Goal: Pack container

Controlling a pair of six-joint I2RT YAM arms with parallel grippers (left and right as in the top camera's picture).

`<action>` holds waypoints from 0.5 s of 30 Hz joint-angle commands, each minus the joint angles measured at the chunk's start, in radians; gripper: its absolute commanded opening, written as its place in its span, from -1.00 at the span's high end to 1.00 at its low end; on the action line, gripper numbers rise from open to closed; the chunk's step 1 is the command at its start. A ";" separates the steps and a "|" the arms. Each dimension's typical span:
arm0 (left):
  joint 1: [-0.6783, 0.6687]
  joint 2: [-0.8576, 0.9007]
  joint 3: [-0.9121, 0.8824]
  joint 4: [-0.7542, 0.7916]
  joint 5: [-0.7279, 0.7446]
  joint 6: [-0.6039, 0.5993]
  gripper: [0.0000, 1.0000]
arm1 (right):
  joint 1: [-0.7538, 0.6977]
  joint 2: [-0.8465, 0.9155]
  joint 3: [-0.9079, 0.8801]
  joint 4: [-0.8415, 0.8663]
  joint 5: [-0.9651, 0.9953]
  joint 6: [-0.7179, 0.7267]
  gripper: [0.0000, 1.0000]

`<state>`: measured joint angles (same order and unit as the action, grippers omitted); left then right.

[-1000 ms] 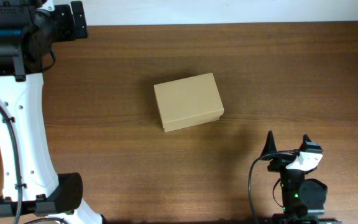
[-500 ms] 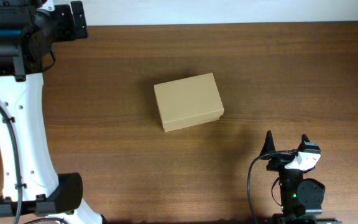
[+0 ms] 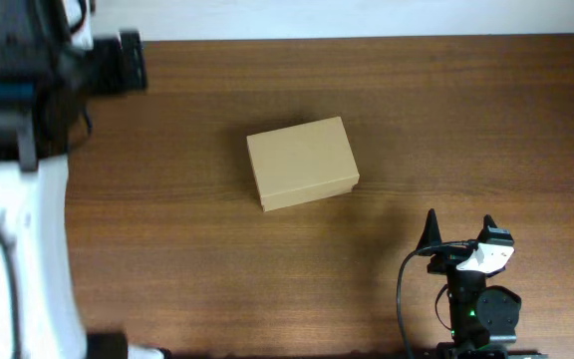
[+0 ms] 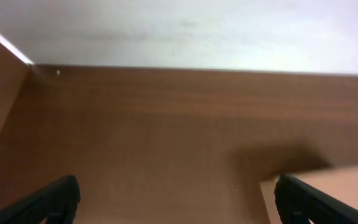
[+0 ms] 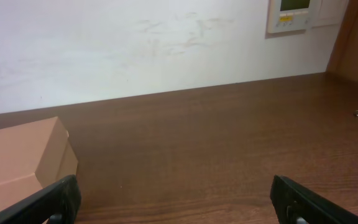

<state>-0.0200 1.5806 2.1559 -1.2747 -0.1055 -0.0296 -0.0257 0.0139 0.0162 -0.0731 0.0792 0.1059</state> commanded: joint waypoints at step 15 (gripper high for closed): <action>-0.023 -1.176 -1.278 0.535 -0.071 0.022 -1.00 | -0.008 -0.010 -0.011 0.002 0.012 0.007 -0.98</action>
<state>-0.0422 0.5434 1.0367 -0.8711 -0.1528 -0.0212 -0.0265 0.0120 0.0147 -0.0704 0.0818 0.1055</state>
